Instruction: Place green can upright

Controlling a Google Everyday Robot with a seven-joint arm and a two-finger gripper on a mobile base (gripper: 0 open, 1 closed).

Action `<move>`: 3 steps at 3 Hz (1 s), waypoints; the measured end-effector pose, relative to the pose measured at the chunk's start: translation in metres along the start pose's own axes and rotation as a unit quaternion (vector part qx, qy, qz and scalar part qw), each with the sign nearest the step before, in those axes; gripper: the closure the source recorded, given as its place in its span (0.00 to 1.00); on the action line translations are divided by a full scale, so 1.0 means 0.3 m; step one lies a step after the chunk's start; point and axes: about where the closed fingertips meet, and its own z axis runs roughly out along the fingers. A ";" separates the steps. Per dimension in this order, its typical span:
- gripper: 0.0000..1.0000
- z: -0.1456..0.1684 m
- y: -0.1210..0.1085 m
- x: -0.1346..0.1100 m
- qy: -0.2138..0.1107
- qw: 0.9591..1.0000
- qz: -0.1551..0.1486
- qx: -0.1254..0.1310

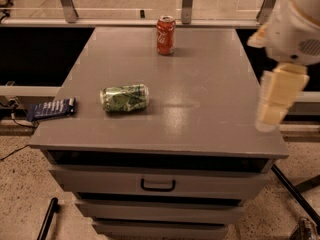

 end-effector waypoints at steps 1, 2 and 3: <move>0.00 0.040 -0.038 -0.192 0.013 0.997 -0.079 -0.017; 0.00 0.114 -0.053 -0.428 0.002 0.988 -0.151 -0.035; 0.00 0.213 -0.073 -0.609 -0.010 0.982 -0.183 -0.044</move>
Offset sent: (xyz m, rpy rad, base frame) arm 0.0500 0.2134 -0.0289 -0.1114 0.1098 0.4899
